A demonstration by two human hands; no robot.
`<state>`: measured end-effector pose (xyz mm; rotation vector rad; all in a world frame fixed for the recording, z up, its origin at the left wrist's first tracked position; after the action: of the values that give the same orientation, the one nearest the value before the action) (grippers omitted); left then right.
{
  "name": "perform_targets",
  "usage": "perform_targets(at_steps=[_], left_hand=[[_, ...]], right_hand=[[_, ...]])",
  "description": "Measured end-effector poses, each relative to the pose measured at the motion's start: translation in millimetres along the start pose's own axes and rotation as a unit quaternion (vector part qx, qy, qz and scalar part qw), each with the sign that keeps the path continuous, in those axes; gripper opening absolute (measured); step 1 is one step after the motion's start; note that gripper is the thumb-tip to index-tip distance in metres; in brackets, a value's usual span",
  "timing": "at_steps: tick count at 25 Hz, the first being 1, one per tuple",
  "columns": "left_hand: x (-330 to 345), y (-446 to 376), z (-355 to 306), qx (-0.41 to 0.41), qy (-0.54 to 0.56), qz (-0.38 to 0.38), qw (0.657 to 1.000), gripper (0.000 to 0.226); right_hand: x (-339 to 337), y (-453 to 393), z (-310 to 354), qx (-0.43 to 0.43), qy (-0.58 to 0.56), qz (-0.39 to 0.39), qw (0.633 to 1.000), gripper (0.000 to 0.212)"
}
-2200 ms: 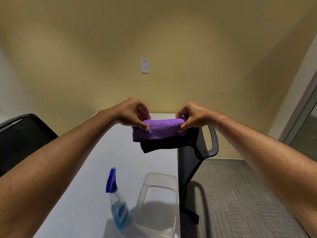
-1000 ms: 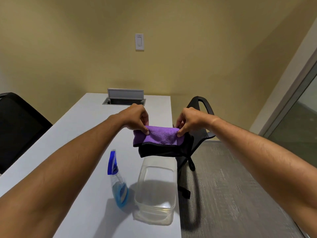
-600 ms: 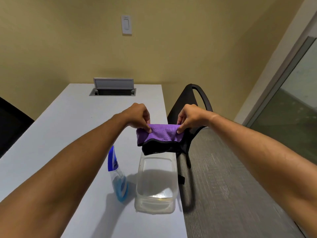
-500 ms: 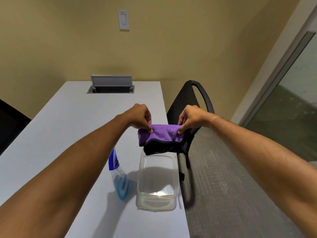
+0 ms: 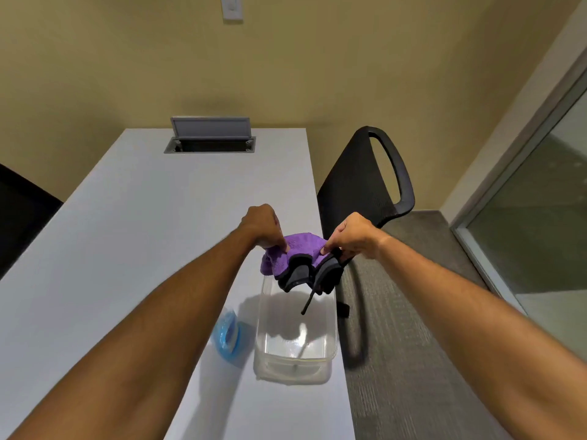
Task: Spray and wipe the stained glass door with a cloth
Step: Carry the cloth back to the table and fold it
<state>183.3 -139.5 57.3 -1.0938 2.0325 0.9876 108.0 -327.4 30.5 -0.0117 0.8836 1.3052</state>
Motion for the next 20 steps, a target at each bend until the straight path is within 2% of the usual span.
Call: perform_targets(at_steps=[4,8,14,16,20], left_hand=[[22.5,-12.3,21.7,-0.063,0.075,-0.006,0.995,0.046],[51.6,-20.8,36.0,-0.115,0.144,-0.008,0.983,0.047],[69.4,-30.3,39.1,-0.164,0.237,0.005,0.958,0.052],[71.0,-33.6,39.5,-0.153,0.204,0.006,0.967,0.049],[68.7,-37.9,38.7,-0.075,0.000,-0.009,0.997,0.036]], right_hand=[[22.9,-21.7,-18.0,0.037,-0.054,0.014,0.998,0.025],[36.2,-39.3,-40.5,0.077,-0.078,0.006,0.994,0.022],[30.4,-53.4,-49.9,0.086,-0.058,-0.030,0.994,0.021],[29.6,-56.3,-49.6,0.078,-0.025,-0.037,0.996,0.022],[42.8,-57.3,-42.8,0.012,0.139,-0.042,0.989,0.025]])
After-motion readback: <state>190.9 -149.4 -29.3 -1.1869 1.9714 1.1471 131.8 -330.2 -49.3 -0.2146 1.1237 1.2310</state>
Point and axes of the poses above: each hand's wrist, its own y-axis away from the middle knuckle, its own x-axis out of the palm, z = x × y, the point moved 7 cm from there along -y, towards the middle knuckle, and after that the axes turned 2 degrees about x, right-handed, at the moved point
